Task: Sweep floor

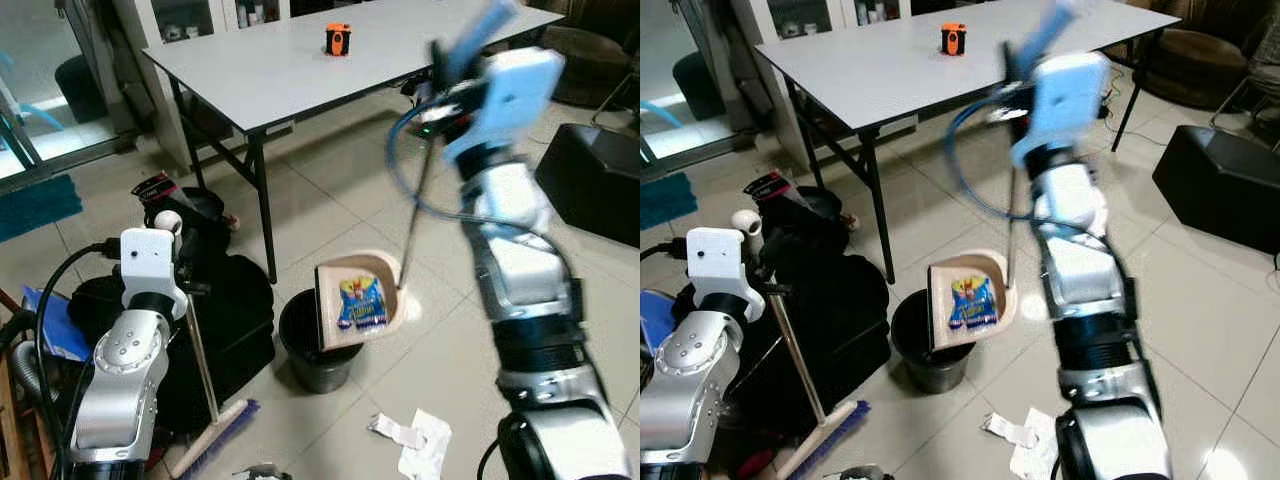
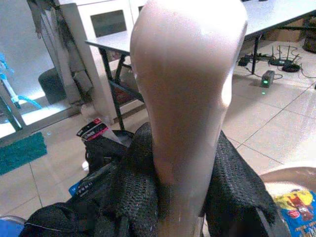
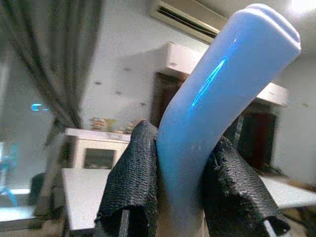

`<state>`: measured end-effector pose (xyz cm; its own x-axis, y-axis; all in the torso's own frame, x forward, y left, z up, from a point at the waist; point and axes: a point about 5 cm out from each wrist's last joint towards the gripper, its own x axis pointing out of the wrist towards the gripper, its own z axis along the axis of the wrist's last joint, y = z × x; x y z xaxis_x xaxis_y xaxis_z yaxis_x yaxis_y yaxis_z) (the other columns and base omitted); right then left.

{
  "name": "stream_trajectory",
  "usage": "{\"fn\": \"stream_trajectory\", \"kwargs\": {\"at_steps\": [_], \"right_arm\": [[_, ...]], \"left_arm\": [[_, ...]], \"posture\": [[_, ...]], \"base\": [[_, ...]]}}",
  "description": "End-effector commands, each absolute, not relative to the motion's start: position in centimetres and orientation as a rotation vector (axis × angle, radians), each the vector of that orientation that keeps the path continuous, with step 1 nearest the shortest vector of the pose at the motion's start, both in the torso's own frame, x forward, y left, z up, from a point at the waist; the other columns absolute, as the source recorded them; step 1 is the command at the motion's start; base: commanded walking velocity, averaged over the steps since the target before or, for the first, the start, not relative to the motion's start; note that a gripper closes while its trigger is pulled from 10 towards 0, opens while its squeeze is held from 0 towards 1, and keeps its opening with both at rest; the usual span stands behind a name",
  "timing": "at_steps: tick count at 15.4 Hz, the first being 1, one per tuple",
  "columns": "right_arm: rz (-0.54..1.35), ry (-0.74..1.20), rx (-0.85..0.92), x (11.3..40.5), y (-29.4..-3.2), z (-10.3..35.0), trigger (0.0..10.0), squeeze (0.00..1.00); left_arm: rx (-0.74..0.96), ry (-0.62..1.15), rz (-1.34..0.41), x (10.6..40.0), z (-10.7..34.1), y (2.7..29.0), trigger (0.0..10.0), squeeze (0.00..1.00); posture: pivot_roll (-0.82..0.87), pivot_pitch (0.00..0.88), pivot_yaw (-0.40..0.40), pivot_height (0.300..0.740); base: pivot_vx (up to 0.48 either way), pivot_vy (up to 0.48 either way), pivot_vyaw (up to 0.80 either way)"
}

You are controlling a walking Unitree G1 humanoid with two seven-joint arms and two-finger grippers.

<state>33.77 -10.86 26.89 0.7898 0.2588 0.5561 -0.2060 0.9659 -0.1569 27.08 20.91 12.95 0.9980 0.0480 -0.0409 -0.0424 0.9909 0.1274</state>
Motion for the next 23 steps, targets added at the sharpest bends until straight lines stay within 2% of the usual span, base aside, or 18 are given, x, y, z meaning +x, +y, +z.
{"fn": "stream_trajectory", "kwargs": {"at_steps": [1,7,10,13,18,22,23], "right_arm": [[0.287,-0.676,-0.116,33.3,-10.2,27.4,10.0,0.0],[0.459,-0.786,-0.216,31.2,-5.9,25.5,10.0,0.0],[0.606,-0.838,-0.274,29.6,-3.5,23.9,10.0,0.0],[0.645,-0.841,-0.295,29.2,-3.0,23.3,10.0,0.0],[0.717,-0.875,-0.46,28.3,-1.6,21.6,10.0,0.0],[0.663,-0.881,-0.391,28.5,-1.3,22.0,10.0,0.0],[0.559,-0.891,-0.406,29.3,-2.3,23.0,10.0,0.0]], "left_arm": [[0.14,0.006,0.052,27.0,13.7,20.8,10.0,0.0],[0.139,0.003,0.055,27.1,13.7,20.8,10.0,0.0],[0.138,0.0,0.057,27.2,13.7,20.7,10.0,0.0],[0.138,0.0,0.053,27.3,13.7,20.6,10.0,0.0],[0.139,-0.006,0.05,27.4,13.7,20.5,10.0,0.0],[0.137,-0.01,0.05,27.6,13.7,20.5,10.0,0.0],[0.13,-0.012,0.042,27.7,13.7,20.4,10.0,0.0]], "posture": [[0.09,0.0,0.017,0.74],[0.1,0.0,0.009,0.74],[0.09,0.0,0.01,0.74],[0.09,0.0,0.01,0.74],[0.09,0.0,0.011,0.74],[0.09,0.0,0.011,0.74],[0.08,0.0,0.013,0.74]], "base": [[0.0,0.0,0.0],[0.0,0.0,0.0],[0.0,0.0,0.0],[0.0,0.0,0.0],[0.0,0.0,0.0],[0.0,0.0,0.0],[0.0,0.0,0.0]]}}
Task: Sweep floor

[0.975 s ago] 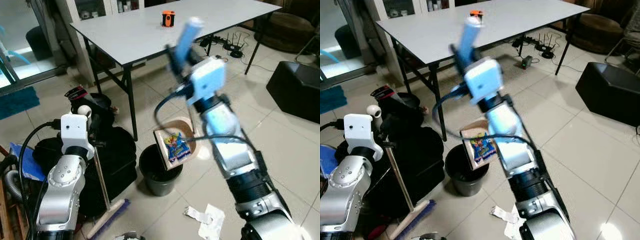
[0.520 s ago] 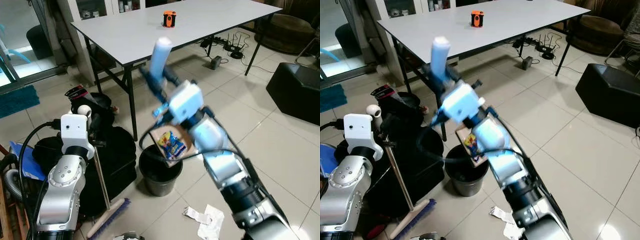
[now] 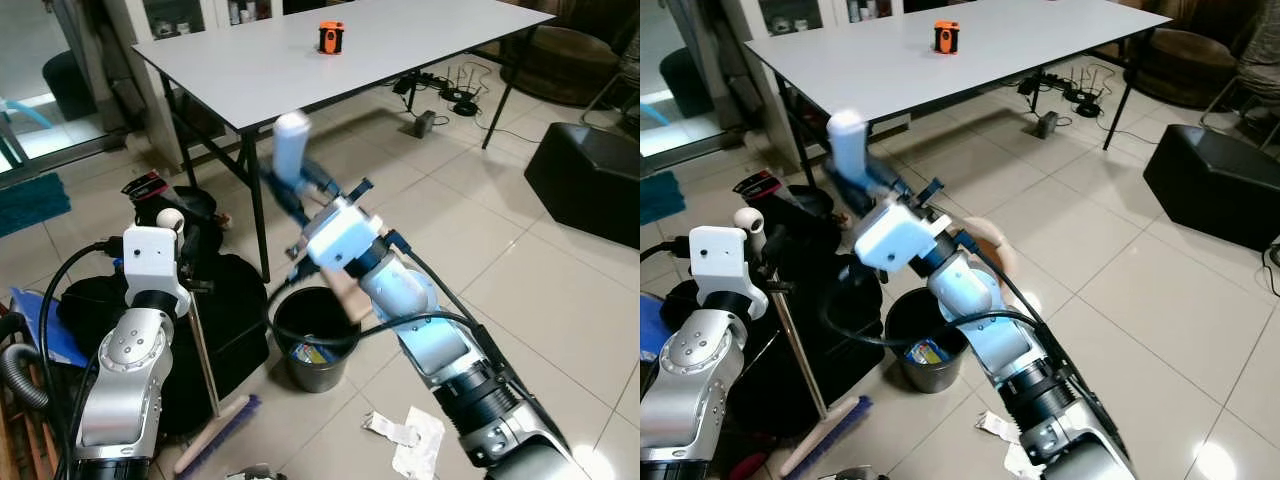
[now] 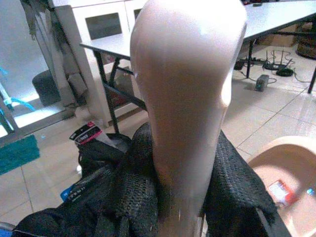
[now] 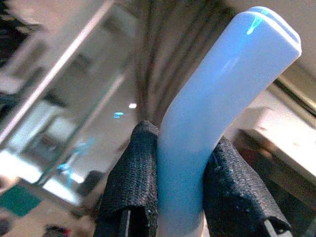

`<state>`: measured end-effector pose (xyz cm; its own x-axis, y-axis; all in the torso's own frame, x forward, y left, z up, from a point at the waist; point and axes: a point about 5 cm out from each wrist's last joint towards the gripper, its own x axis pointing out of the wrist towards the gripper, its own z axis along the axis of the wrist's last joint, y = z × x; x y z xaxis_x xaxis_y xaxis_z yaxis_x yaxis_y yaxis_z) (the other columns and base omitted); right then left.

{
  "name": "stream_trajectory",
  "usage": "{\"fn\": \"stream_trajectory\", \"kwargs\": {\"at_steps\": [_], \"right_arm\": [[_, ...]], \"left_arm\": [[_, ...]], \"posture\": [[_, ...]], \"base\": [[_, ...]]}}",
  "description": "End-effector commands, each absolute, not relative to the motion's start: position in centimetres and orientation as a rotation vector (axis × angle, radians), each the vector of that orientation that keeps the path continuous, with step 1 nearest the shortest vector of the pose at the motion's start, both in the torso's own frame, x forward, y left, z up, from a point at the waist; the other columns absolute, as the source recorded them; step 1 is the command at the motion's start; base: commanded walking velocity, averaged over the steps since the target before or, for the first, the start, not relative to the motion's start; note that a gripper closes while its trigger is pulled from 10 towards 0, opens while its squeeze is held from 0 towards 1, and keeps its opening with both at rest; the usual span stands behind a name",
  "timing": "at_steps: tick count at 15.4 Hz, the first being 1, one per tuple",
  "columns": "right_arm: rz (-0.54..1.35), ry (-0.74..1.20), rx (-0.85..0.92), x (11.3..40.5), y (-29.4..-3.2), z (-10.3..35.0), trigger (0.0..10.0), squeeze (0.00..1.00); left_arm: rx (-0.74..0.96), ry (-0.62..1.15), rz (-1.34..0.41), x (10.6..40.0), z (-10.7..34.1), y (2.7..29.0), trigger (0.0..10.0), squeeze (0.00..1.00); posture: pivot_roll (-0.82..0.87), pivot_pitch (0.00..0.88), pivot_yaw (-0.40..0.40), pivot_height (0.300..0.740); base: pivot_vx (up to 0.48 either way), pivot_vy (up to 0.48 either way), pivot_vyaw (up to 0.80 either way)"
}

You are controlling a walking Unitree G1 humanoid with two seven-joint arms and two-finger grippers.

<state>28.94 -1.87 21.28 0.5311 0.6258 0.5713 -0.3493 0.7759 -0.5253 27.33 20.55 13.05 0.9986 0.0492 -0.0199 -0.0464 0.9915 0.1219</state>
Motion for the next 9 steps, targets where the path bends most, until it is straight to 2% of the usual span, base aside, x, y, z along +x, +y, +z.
{"fn": "stream_trajectory", "kwargs": {"at_steps": [1,3,5,7,9], "right_arm": [[0.494,-0.894,-0.422,29.8,-3.2,23.7,10.0,0.0],[0.249,-0.836,-0.437,31.4,-7.7,26.1,10.0,0.0],[0.112,-0.77,-0.448,31.7,-11.1,27.1,10.0,0.0],[-0.057,-0.598,-0.414,31.7,-15.4,27.0,10.0,0.0],[-0.123,-0.535,-0.442,31.2,-17.2,26.6,10.0,0.0]], "left_arm": [[0.123,-0.013,0.032,27.7,13.7,20.3,10.0,0.0],[0.115,0.003,-0.055,28.1,13.2,18.8,10.0,0.0],[0.1,0.012,-0.112,28.1,12.9,17.7,10.0,0.0],[0.107,0.04,-0.194,27.6,12.3,16.8,10.0,0.0],[0.121,0.052,-0.234,27.2,12.0,16.6,10.0,0.0]], "posture": [[0.07,0.0,0.014,0.74],[0.05,0.0,0.022,0.74],[0.03,0.0,0.034,0.74],[0.02,0.0,0.03,0.74],[0.02,0.0,0.026,0.74]], "base": [[0.0,0.0,0.0],[0.0,0.0,0.0],[0.0,0.0,0.0],[0.0,0.0,0.0],[0.0,0.0,0.0]]}}
